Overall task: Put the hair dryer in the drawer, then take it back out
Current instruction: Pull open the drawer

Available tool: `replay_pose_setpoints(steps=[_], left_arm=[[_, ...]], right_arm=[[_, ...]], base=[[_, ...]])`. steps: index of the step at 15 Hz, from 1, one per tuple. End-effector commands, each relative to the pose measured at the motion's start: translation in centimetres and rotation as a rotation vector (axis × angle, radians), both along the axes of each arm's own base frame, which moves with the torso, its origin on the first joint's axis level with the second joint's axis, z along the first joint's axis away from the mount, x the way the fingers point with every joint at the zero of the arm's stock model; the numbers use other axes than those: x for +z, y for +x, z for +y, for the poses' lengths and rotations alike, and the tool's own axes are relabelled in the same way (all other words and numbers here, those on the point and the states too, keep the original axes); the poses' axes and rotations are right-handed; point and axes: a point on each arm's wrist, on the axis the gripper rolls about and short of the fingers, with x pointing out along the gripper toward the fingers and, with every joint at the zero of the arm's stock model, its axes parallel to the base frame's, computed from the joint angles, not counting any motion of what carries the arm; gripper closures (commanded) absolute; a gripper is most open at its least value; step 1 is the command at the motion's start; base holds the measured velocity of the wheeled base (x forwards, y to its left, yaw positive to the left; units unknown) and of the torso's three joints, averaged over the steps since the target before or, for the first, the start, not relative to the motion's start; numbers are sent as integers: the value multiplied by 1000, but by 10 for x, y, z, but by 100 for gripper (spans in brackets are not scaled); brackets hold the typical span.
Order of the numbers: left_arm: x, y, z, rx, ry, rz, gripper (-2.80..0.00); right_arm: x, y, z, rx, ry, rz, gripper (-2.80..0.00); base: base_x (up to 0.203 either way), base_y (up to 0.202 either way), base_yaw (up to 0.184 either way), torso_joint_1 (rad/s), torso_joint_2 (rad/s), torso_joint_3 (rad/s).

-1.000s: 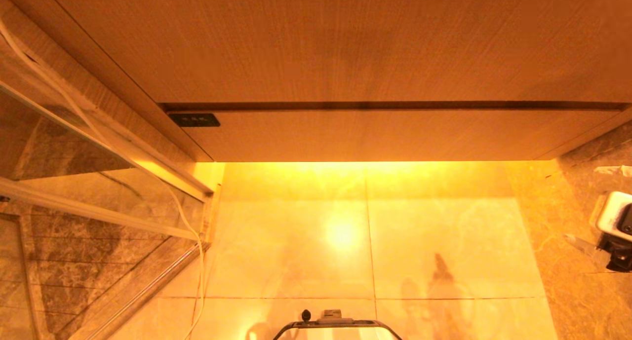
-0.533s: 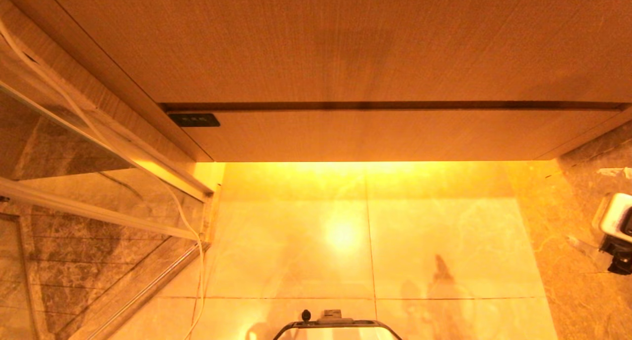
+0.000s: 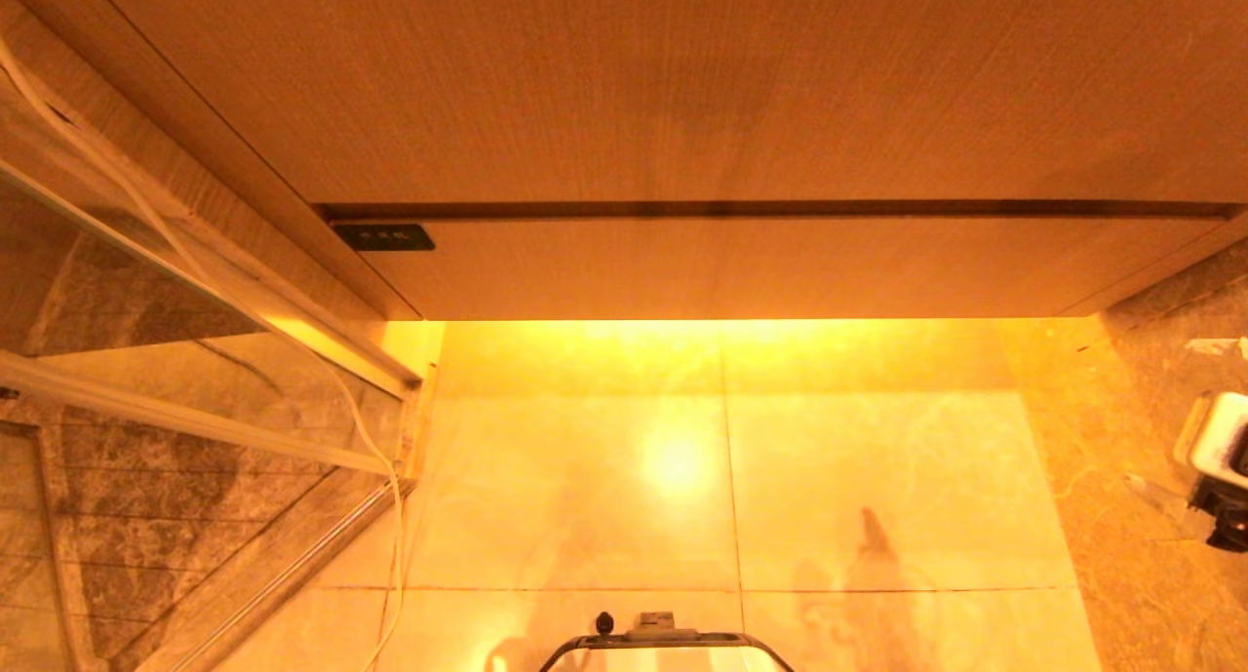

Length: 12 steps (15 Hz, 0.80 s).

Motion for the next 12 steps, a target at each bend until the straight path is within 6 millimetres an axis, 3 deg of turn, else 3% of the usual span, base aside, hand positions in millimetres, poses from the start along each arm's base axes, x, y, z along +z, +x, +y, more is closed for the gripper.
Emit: replay_pose_setpoints(steps=[1, 12], left_arm=[[0, 0, 0, 0, 0, 1, 0], [0, 0, 0, 0, 0, 1, 0]], right_arm=[[-3, -4, 0, -5, -8, 0, -280], [-4, -20, -8, -88, -7, -40, -280]], base=[[0, 0, 0, 0, 0, 0], [0, 0, 0, 0, 0, 0]])
